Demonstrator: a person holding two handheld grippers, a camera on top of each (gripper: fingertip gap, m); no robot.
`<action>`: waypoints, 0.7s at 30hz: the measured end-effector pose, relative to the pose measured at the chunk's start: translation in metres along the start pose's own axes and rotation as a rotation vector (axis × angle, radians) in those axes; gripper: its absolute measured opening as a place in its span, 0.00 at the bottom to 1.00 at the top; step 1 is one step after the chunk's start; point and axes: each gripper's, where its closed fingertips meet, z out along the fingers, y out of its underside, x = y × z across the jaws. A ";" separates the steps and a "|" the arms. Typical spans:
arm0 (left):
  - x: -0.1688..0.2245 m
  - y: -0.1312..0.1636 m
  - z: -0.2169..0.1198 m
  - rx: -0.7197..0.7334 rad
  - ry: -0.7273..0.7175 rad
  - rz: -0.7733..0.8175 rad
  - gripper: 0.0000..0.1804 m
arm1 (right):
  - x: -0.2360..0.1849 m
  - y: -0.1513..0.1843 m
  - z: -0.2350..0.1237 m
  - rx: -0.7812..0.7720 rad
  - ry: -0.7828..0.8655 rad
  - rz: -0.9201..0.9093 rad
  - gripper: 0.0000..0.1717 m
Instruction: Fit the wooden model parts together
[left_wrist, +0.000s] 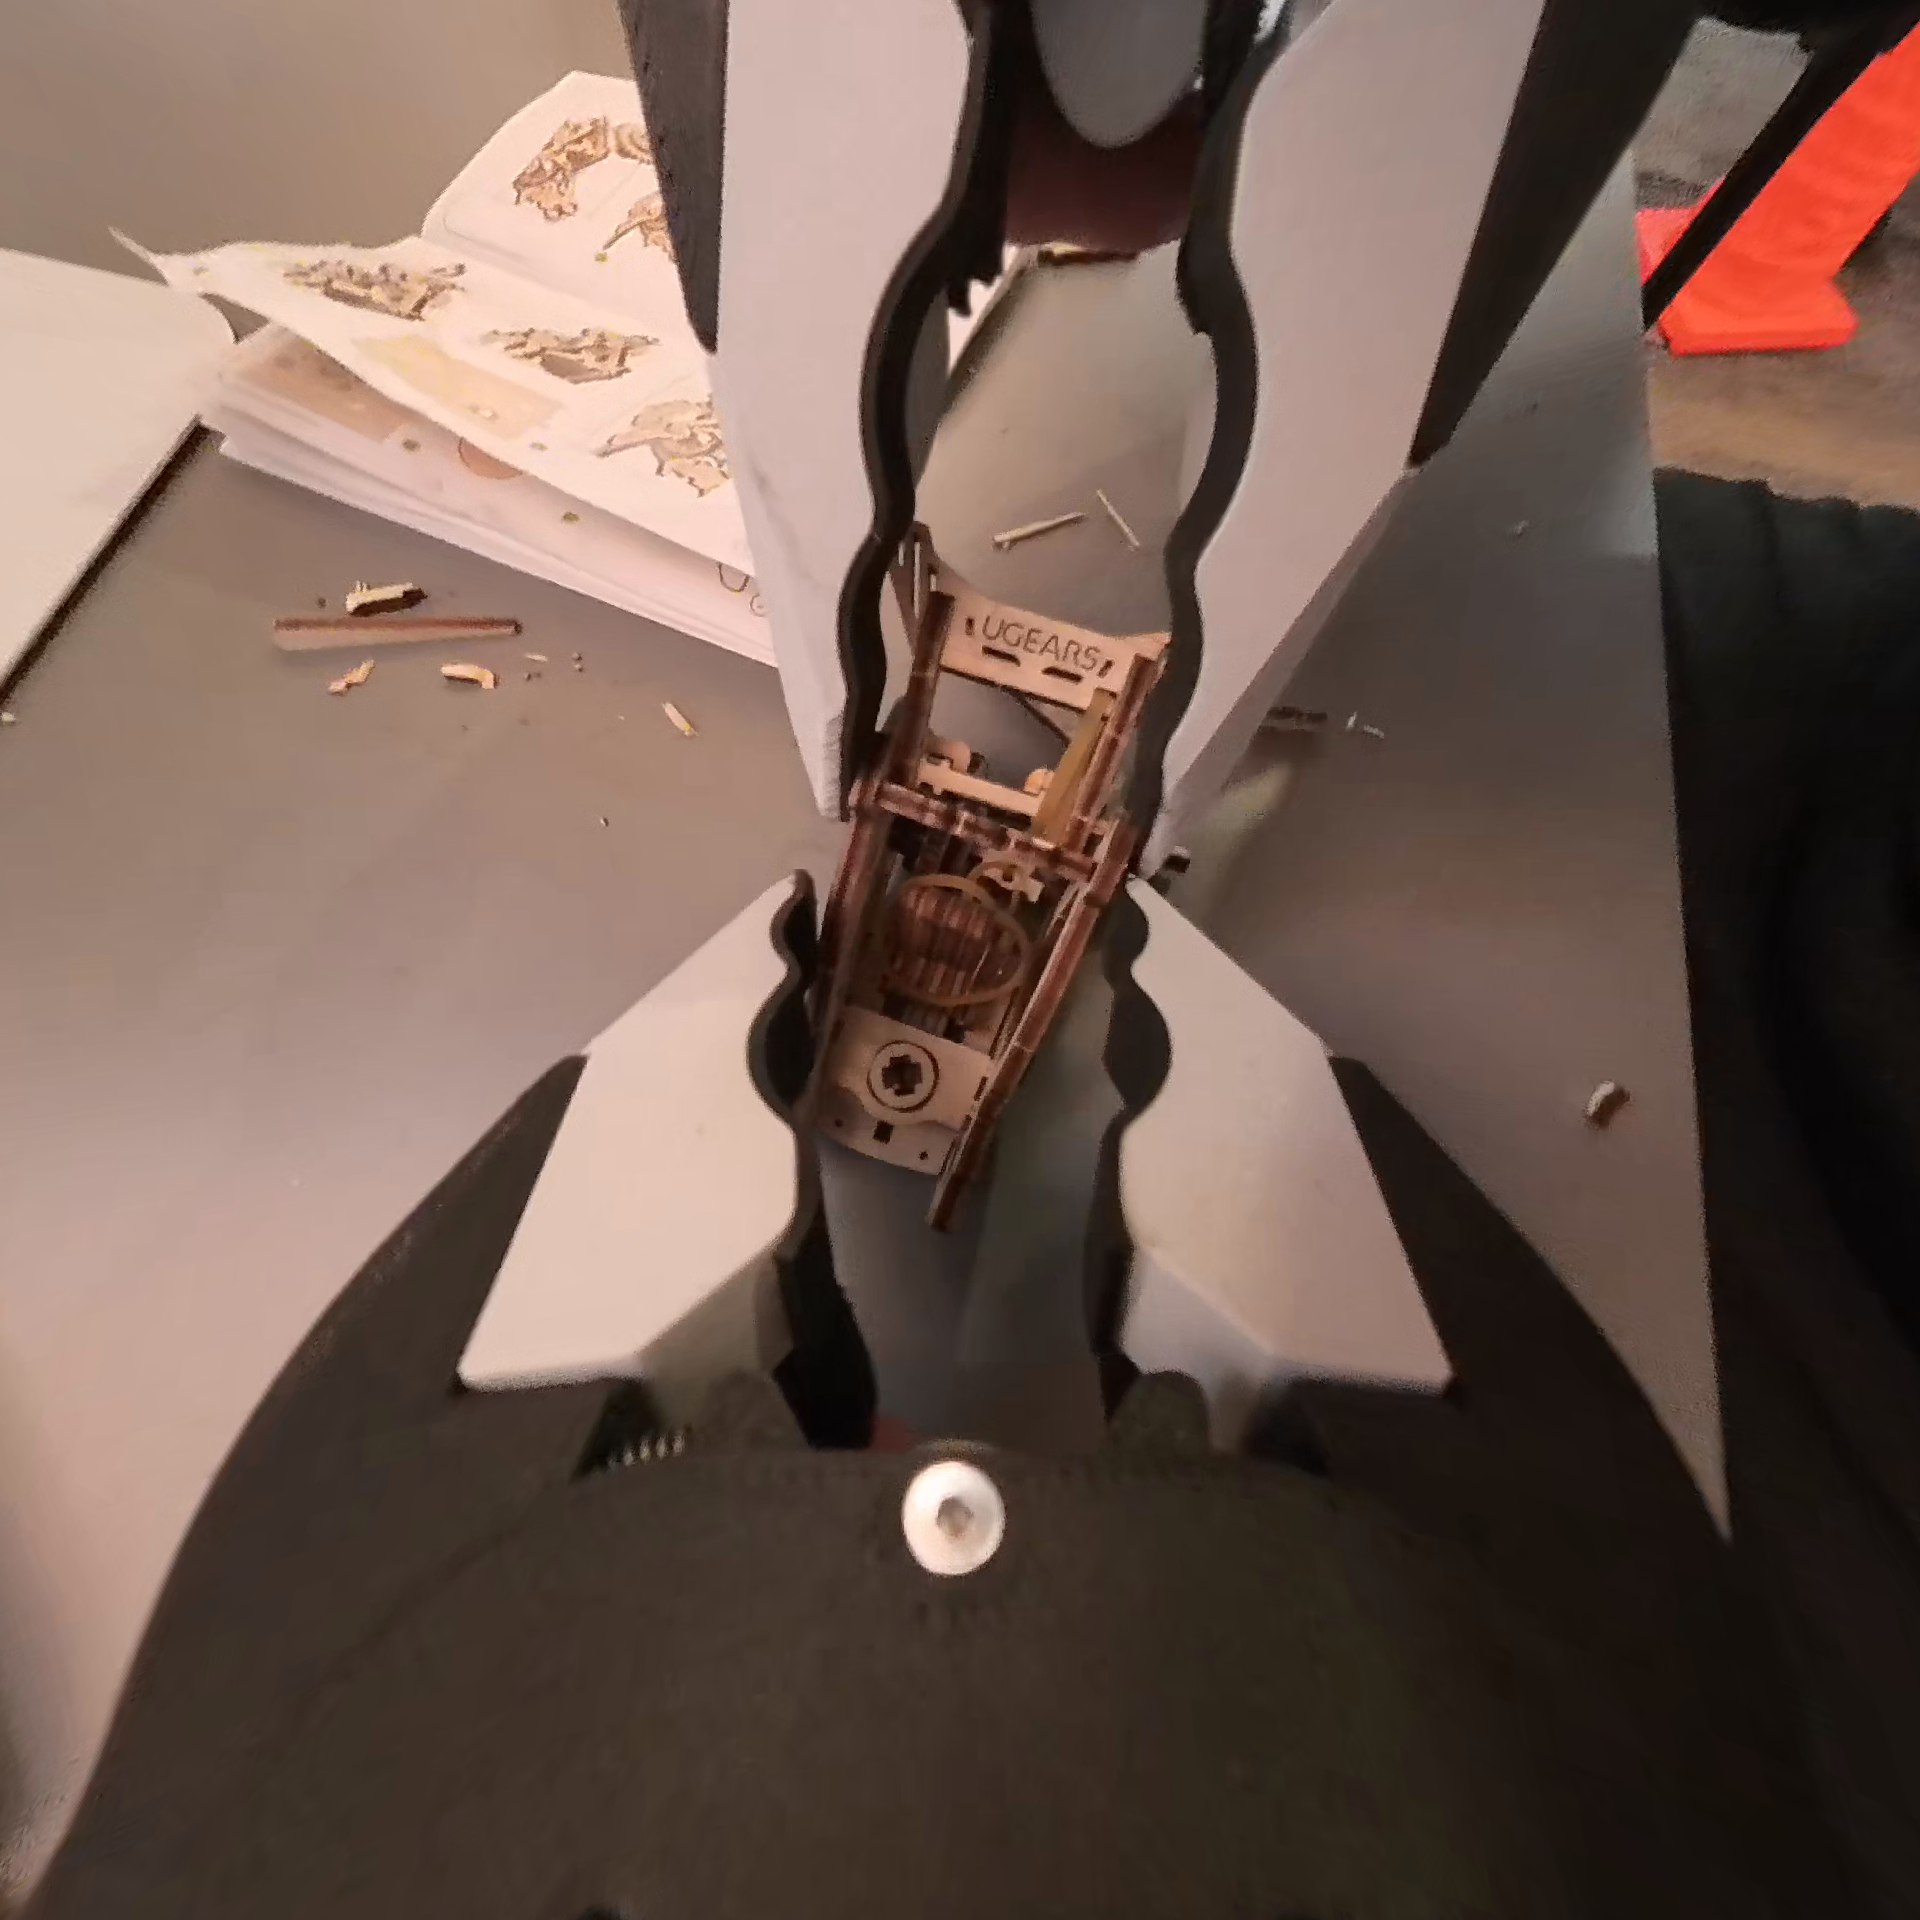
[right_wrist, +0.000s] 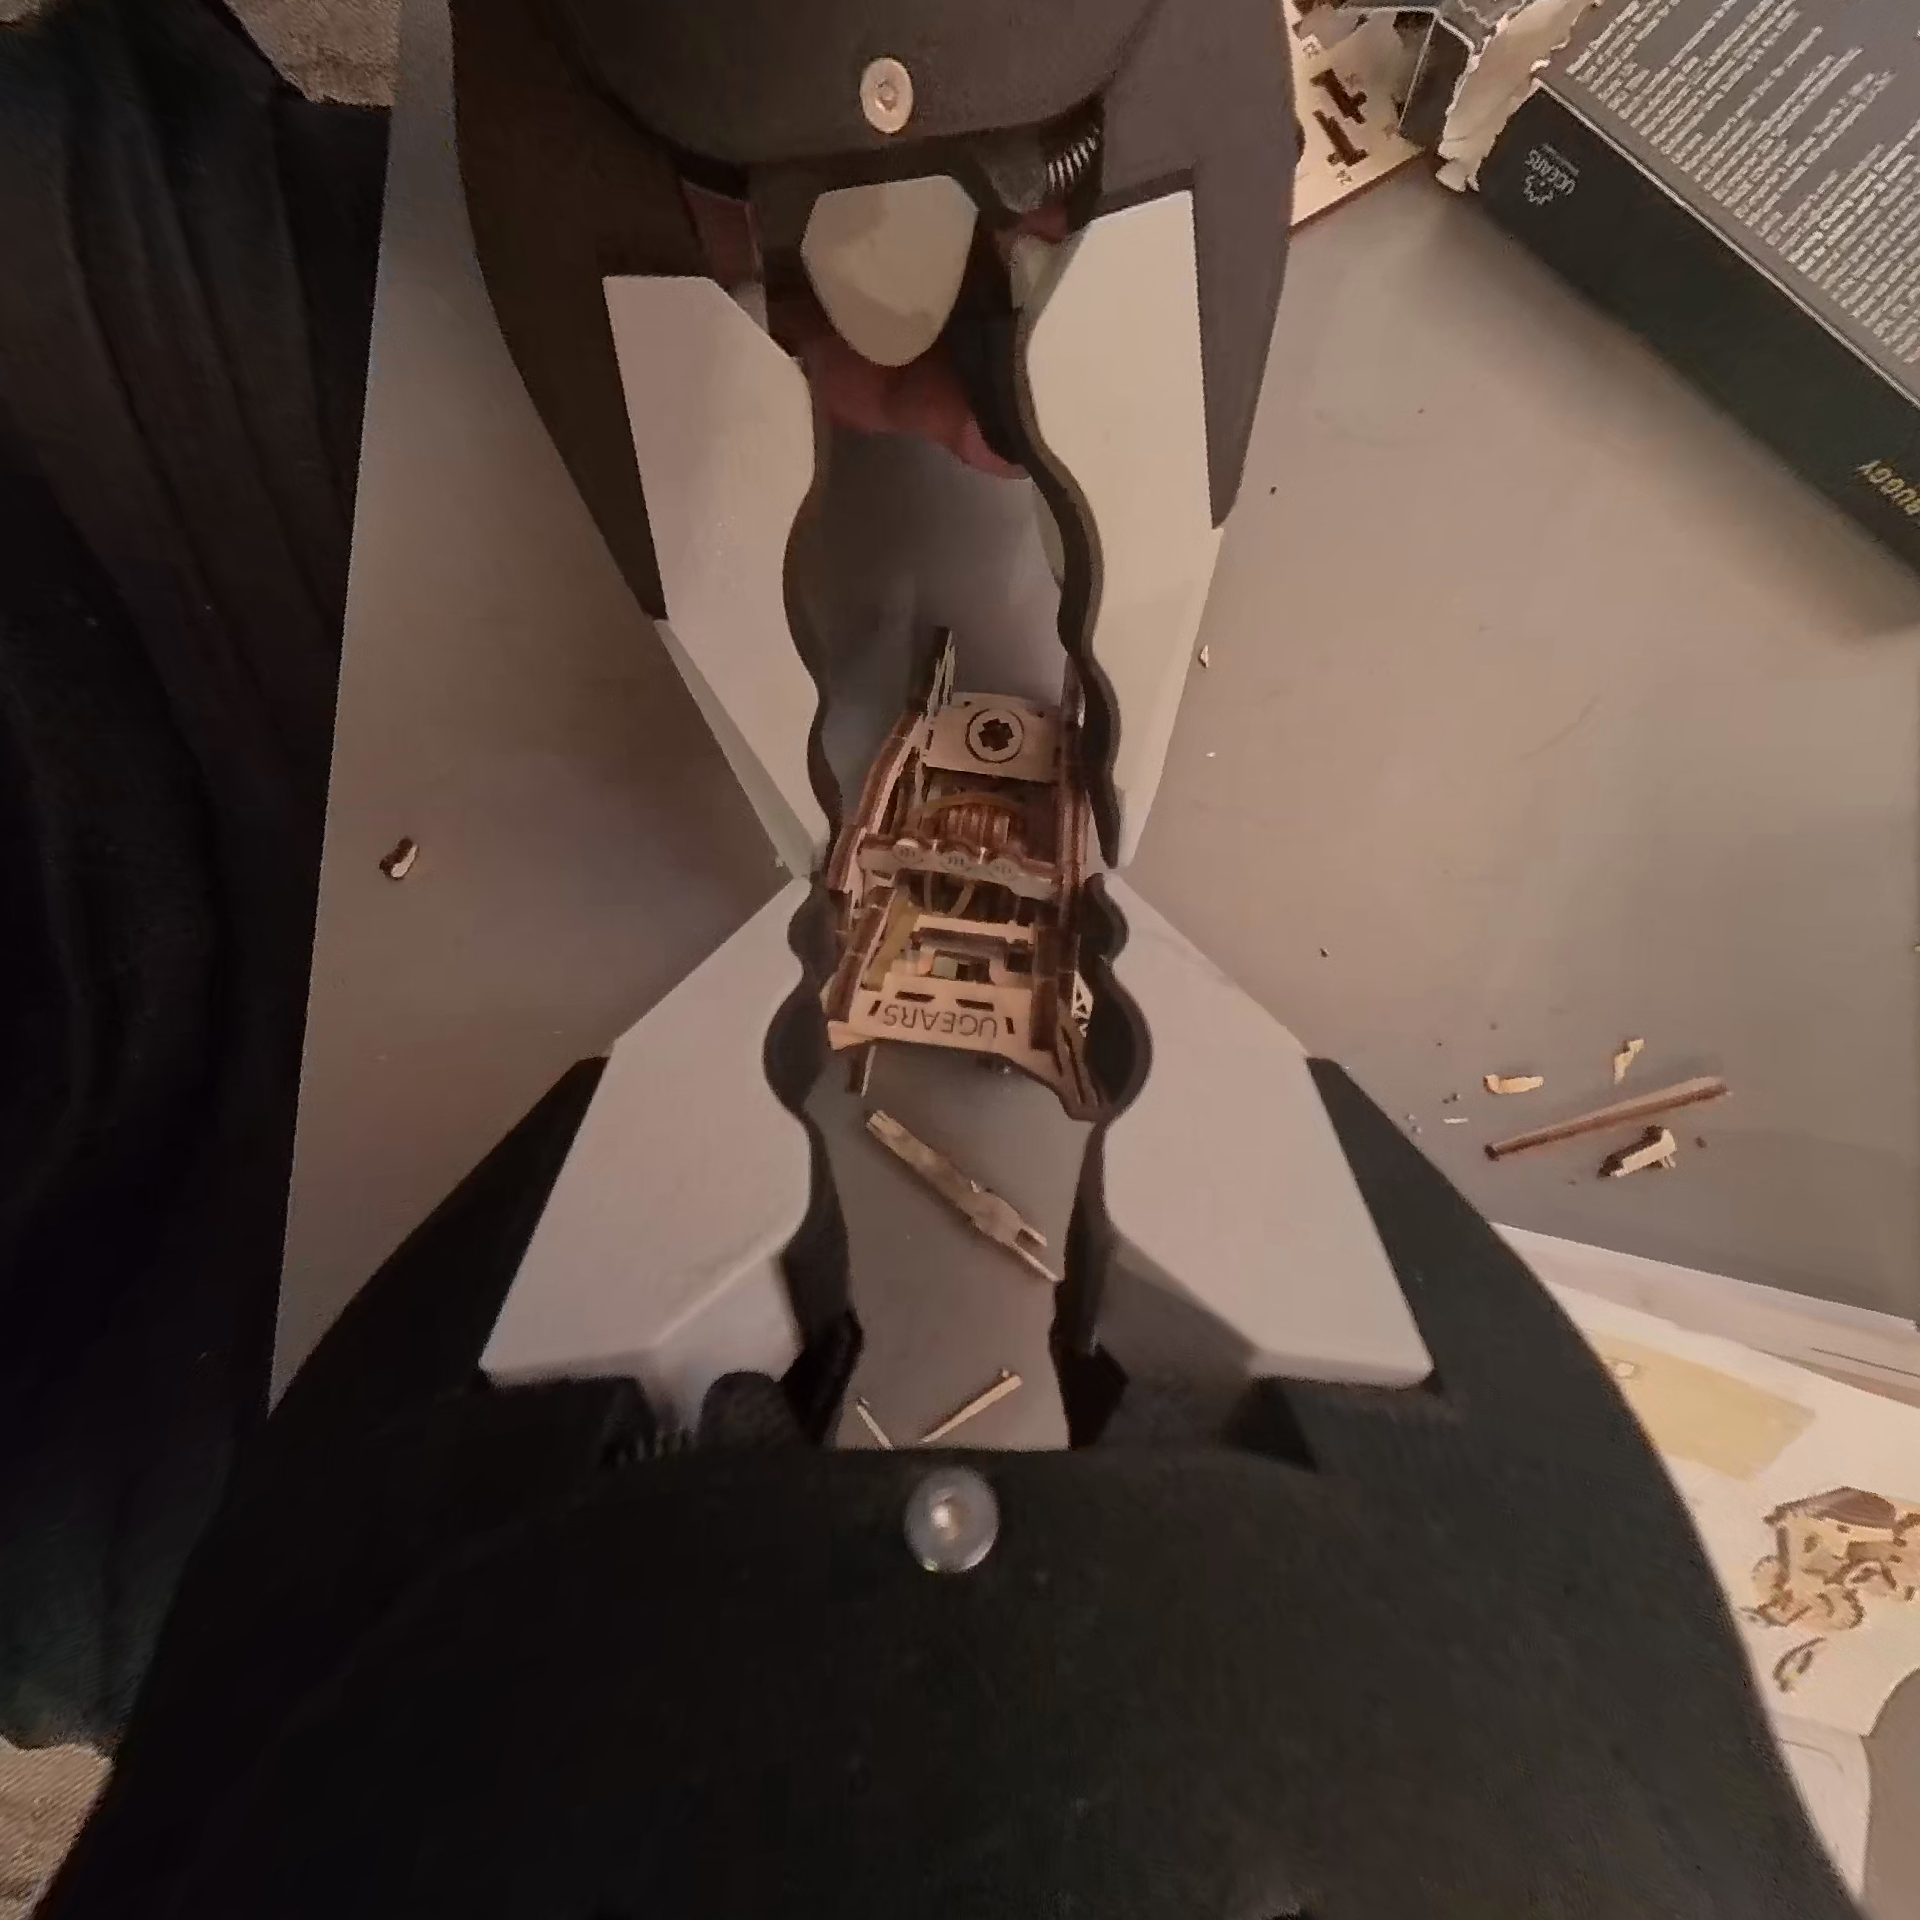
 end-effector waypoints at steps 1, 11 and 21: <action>0.000 -0.001 0.000 -0.001 0.000 0.023 0.28 | 0.000 0.000 0.000 0.002 0.005 -0.001 0.26; 0.000 -0.004 0.000 -0.013 0.020 0.080 0.26 | 0.005 0.000 -0.003 0.009 0.001 0.003 0.25; -0.017 -0.008 -0.001 0.026 -0.128 0.025 0.24 | 0.000 -0.004 -0.004 0.058 -0.013 0.066 0.26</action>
